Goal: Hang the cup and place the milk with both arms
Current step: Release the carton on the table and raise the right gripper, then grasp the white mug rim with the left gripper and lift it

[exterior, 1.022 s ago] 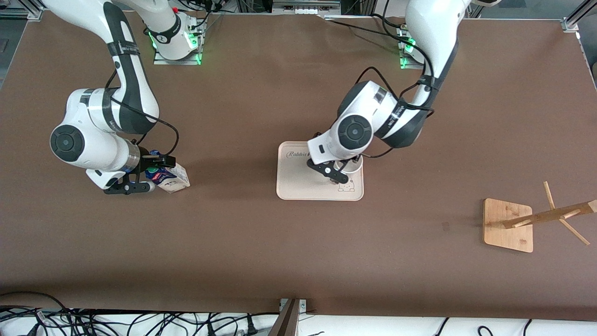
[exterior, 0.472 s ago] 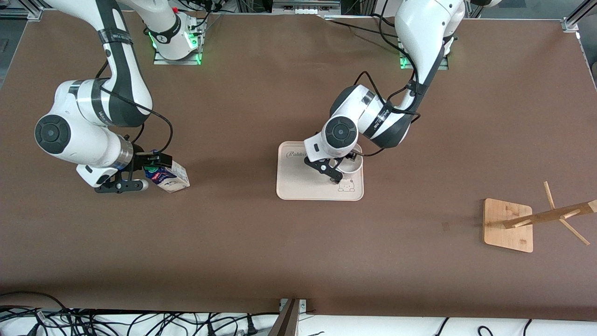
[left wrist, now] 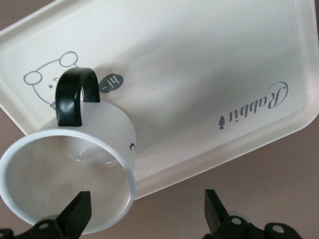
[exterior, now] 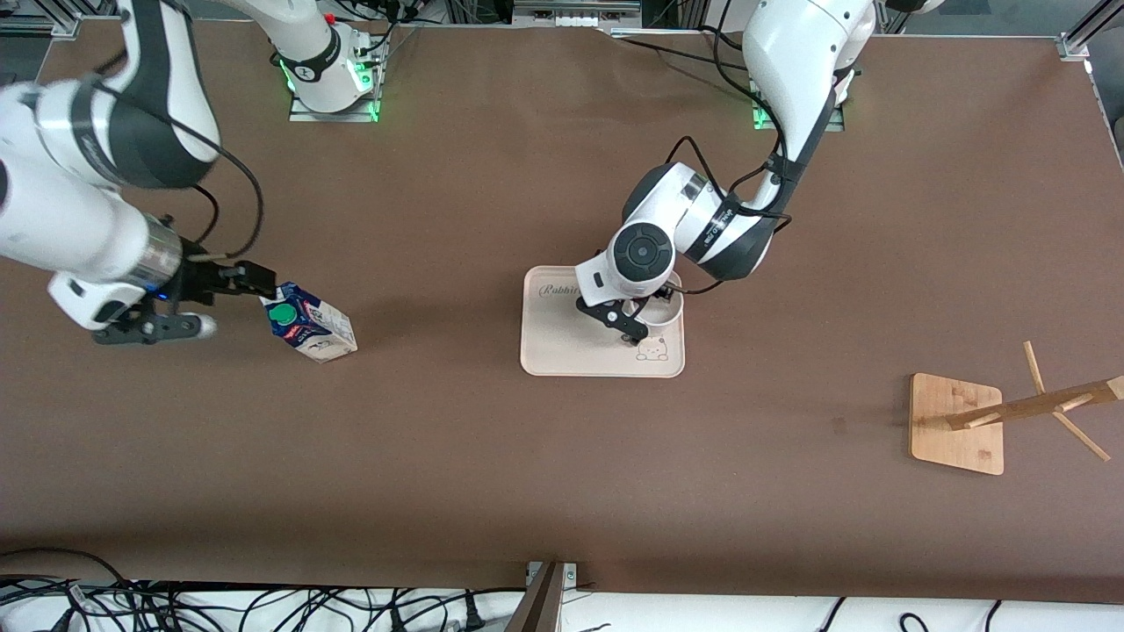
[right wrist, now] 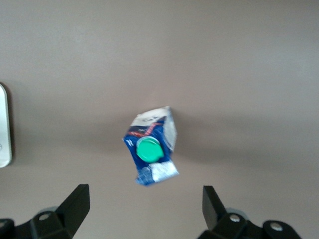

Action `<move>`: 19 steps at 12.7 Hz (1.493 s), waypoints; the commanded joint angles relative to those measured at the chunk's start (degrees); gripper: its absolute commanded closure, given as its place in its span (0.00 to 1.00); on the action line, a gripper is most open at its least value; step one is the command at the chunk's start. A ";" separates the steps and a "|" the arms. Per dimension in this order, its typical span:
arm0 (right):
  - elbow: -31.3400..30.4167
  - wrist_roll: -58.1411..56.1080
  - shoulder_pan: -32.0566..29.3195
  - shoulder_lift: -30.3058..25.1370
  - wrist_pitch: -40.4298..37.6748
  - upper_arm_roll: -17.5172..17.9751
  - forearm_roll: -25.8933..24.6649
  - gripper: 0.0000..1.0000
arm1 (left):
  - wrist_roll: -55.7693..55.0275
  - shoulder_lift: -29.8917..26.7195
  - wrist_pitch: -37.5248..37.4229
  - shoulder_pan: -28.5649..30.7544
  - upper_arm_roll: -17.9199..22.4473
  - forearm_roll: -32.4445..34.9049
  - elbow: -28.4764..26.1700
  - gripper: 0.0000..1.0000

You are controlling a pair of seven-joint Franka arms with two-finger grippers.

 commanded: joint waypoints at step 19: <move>-3.07 -0.84 -9.04 -11.39 -5.60 8.20 -5.83 0.00 | -9.71 0.11 -0.58 0.63 0.37 3.62 0.87 1.00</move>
